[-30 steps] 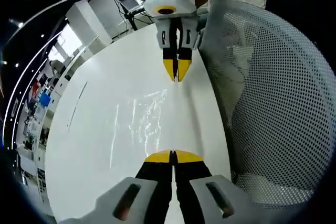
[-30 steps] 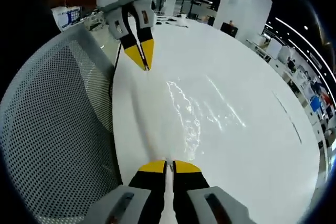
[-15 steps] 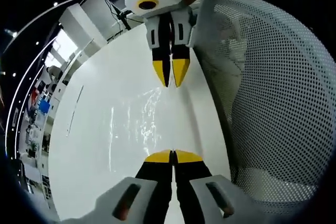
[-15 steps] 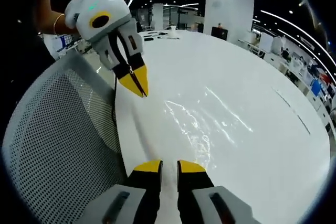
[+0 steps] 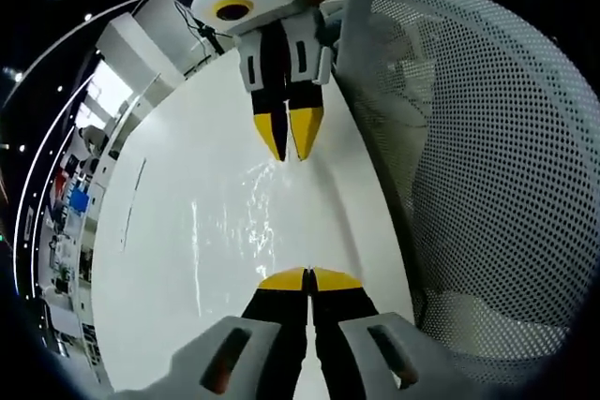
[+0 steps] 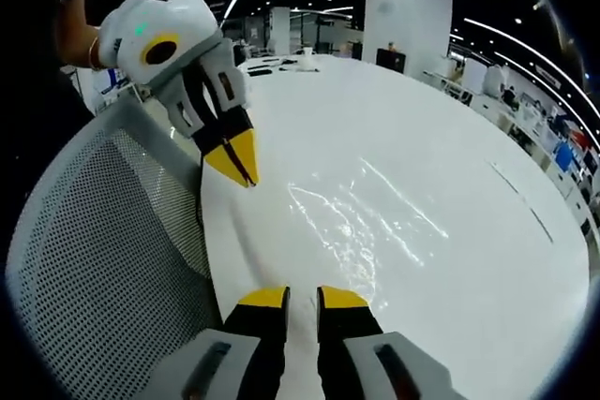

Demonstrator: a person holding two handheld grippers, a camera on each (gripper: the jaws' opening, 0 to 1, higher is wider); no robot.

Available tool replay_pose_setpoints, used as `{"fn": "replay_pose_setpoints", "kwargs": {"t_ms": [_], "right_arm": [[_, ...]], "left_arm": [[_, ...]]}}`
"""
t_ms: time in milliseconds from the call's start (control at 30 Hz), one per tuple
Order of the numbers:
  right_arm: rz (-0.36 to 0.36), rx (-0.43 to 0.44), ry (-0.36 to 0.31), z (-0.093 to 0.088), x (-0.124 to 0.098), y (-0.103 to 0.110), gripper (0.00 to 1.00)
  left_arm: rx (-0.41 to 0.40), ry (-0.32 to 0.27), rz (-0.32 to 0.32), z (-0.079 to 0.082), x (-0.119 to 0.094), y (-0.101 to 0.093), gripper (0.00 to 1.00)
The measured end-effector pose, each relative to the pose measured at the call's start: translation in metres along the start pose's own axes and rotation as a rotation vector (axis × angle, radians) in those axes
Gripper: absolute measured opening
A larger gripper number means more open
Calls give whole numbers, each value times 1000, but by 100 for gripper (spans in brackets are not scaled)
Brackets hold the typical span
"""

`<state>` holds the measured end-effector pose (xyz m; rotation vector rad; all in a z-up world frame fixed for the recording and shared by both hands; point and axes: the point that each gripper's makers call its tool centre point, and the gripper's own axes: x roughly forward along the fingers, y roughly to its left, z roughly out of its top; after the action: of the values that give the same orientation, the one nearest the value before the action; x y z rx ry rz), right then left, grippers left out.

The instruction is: Open the resealable bag by pulling the two sides of the seal apart until the entire bag opening is separated and visibly accessible.

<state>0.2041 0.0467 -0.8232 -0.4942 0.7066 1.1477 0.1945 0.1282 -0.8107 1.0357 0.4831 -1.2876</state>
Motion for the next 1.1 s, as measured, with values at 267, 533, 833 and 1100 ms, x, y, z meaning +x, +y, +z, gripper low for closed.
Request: {"fn": "replay_pose_setpoints", "kwargs": {"t_ms": [267,533,833,1100], "right_arm": [[-22,38,-4,0,-2,-7,7],[-51,24,13,-2,0,-14,7],[-28,15,22,-4,6,-4,7],[-14,8,23,-4,9,-2,6]], "left_arm": [[14,19,-2,-3,0,1,0],[28,9,8,1,0,1,0],[61,-14,14,11,1,1,0],[58,-67,39,23,-1,7,0]]}}
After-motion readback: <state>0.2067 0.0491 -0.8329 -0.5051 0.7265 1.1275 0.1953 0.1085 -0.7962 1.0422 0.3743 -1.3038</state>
